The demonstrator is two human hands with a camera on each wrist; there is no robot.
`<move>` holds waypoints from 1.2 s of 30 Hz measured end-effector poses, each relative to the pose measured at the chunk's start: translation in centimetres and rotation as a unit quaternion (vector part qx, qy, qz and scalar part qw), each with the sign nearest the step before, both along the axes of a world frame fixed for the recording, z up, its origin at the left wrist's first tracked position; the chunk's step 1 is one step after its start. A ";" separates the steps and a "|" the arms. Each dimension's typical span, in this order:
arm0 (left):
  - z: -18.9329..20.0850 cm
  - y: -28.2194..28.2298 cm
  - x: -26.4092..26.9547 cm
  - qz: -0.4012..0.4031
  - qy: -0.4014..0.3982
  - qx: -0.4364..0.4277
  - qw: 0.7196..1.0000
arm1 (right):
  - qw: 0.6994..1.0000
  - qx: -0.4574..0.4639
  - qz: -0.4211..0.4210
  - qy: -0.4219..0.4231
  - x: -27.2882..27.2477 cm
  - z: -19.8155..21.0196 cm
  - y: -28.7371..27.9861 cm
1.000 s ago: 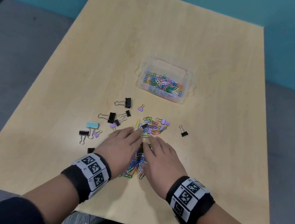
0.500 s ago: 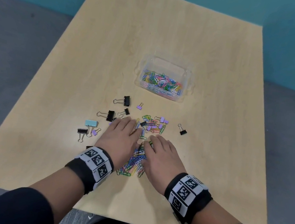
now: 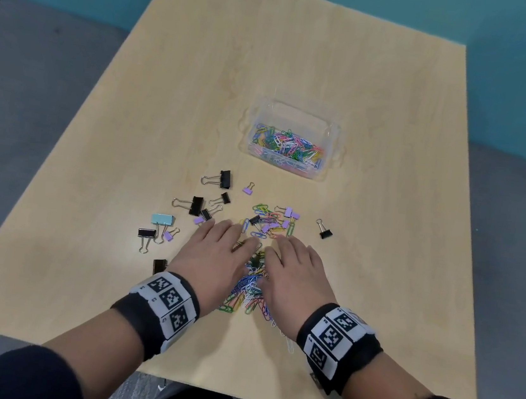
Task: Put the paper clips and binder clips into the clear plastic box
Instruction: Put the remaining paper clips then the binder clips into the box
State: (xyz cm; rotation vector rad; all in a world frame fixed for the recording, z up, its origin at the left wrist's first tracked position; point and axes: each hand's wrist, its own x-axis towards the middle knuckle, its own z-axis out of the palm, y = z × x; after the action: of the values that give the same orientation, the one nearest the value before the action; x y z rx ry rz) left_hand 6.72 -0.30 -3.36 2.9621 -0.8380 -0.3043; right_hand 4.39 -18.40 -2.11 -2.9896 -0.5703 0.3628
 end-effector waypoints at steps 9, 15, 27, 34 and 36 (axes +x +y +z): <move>0.7 -0.8 -0.4 0.000 -0.017 -0.024 1.000 | 0.999 0.031 0.008 0.023 -0.6 0.4 0.0; 0.4 -1.1 0.9 0.016 -0.017 -0.008 1.000 | 0.999 0.050 -0.002 0.015 0.6 0.2 -0.9; 0.1 -0.5 0.8 0.015 -0.024 -0.018 0.999 | 0.999 0.014 0.028 0.037 -1.8 -0.3 -1.1; 0.9 -0.1 -0.7 -0.012 -0.005 -0.009 1.000 | 0.998 0.046 0.035 0.037 -3.0 0.7 0.0; 0.9 -0.2 -0.4 -0.006 -0.003 -0.010 1.000 | 0.998 0.052 0.028 0.022 -2.1 1.0 0.0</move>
State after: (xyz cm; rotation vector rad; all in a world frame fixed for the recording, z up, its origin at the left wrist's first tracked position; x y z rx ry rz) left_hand 6.37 -0.48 -2.46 2.9415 -0.8559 -0.2873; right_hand 2.24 -18.41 -1.09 -2.8642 -0.6497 0.3904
